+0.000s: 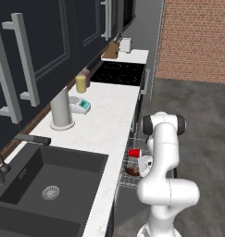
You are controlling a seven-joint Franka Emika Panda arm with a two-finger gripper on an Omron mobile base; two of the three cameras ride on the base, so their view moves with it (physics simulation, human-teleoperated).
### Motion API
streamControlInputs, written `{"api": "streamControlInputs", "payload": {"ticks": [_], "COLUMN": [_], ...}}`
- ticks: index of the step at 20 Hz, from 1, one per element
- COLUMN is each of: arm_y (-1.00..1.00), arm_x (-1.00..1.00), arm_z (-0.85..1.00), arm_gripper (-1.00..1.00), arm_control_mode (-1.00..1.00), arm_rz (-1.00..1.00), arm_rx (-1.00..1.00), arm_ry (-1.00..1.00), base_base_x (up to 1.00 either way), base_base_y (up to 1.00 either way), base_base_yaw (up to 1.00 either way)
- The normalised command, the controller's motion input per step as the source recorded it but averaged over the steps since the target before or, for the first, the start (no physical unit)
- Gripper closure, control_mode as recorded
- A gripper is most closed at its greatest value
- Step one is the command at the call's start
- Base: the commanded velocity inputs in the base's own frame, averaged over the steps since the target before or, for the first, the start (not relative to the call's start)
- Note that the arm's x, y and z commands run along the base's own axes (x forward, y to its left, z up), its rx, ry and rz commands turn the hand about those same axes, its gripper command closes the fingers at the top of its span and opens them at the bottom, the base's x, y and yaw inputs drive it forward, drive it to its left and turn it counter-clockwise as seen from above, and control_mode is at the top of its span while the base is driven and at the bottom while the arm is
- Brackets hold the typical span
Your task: Pick up the cup and bowl from the counter, place them in the dishwasher, and close the dishwasher door.
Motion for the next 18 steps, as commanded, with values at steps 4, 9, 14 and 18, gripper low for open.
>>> {"api": "streamControlInputs", "payload": {"ticks": [4, 9, 14, 18], "arm_y": [-0.02, -0.10, -0.37, -0.49], "arm_x": [0.01, 0.00, -0.17, -0.48], "arm_z": [0.00, 0.05, 0.63, 1.00], "arm_gripper": [-1.00, -1.00, -1.00, -1.00], "arm_control_mode": [-1.00, -1.00, -1.00, -1.00], "arm_rz": [-0.13, -0.12, -0.10, -0.03], "arm_rx": [0.00, 0.00, 0.00, 0.00], "arm_ry": [0.04, 0.04, 0.01, 0.00], "base_base_x": [0.00, 0.00, 0.00, 0.00], "base_base_y": [0.00, 0.00, 0.00, 0.00], "base_base_yaw": [0.00, 0.00, 0.00, 0.00]}}
